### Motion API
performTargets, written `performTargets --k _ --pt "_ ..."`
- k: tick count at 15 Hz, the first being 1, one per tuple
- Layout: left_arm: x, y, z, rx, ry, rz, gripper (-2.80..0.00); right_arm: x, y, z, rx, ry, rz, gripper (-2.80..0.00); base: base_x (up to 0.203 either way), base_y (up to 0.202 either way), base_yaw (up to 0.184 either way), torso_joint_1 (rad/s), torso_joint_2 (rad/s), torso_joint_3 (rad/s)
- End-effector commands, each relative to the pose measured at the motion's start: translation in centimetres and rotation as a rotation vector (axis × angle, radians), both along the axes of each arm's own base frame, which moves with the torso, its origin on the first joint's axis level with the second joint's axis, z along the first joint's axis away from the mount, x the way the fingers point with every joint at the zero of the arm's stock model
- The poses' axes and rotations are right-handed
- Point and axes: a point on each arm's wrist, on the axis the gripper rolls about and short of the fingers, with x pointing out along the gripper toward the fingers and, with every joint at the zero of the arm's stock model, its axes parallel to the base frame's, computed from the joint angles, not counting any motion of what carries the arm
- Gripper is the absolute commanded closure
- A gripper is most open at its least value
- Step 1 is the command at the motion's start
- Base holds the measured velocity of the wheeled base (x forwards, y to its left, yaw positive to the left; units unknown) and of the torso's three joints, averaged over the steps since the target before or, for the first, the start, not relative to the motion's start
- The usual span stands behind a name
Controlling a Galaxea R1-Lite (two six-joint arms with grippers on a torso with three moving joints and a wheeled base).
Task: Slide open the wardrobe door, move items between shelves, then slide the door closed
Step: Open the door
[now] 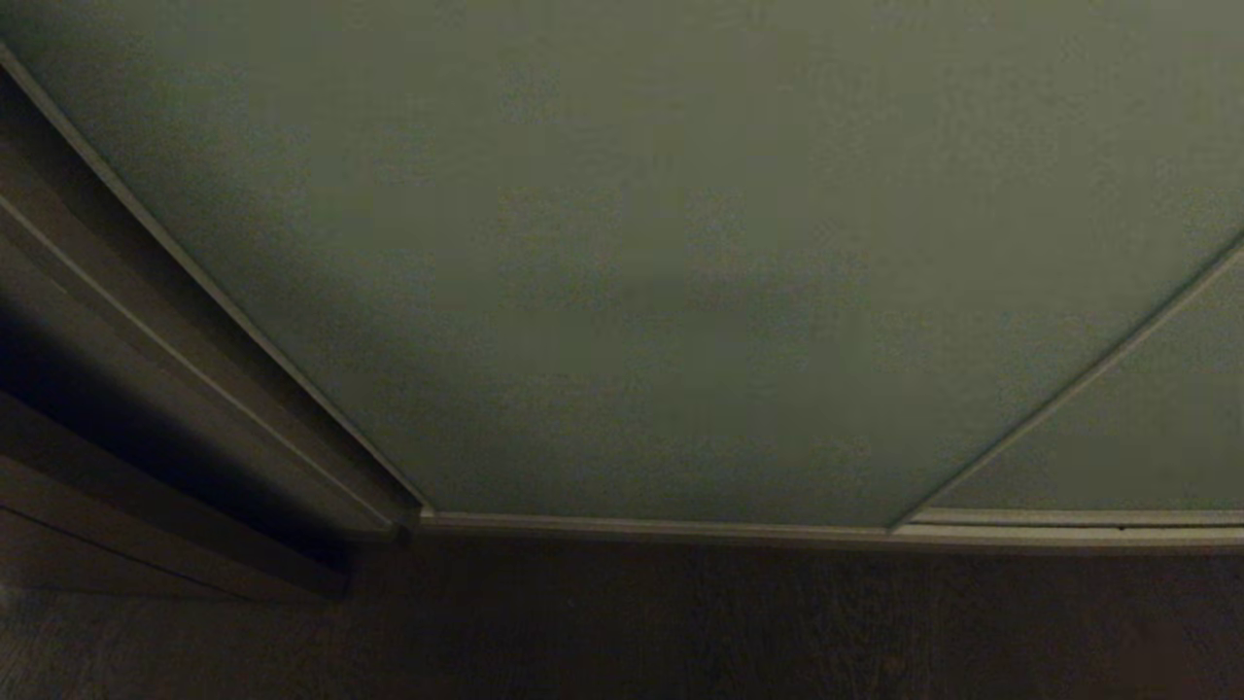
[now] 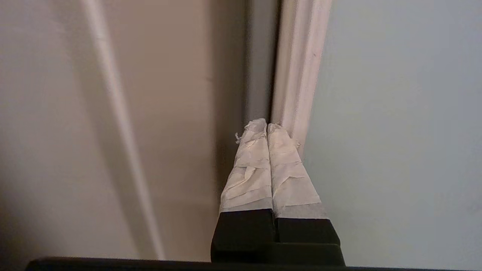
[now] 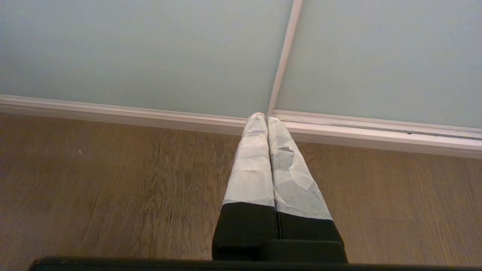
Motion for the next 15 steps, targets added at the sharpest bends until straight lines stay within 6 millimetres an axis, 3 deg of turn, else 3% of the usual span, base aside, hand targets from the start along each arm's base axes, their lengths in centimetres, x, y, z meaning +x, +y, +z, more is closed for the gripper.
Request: performTargets --k 1,10,12,15 --pt "-1.4 -0.6 -0.1 0.011 -0.014 -0.016 0.00 0.0 0.0 0.0 0.000 0.001 0.000 0.00 0.000 0.000 0.000 0.000 0.00 0.000" --pt "-6.2 -2.1 -0.9 -0.004 -0.058 0.040 0.00 0.0 0.0 0.0 0.000 0.000 -0.001 0.00 0.000 0.000 0.000 0.000 0.00 0.000" --pt "-5.6 -1.9 -1.2 -0.012 -0.030 0.046 0.00 0.0 0.0 0.0 0.000 0.000 0.001 0.00 0.000 0.000 0.000 0.000 0.00 0.000" --pt "-3.2 -1.0 -1.3 -0.029 0.030 0.048 0.00 0.0 0.0 0.0 0.000 0.000 0.001 0.00 0.000 0.000 0.000 0.000 0.00 0.000"
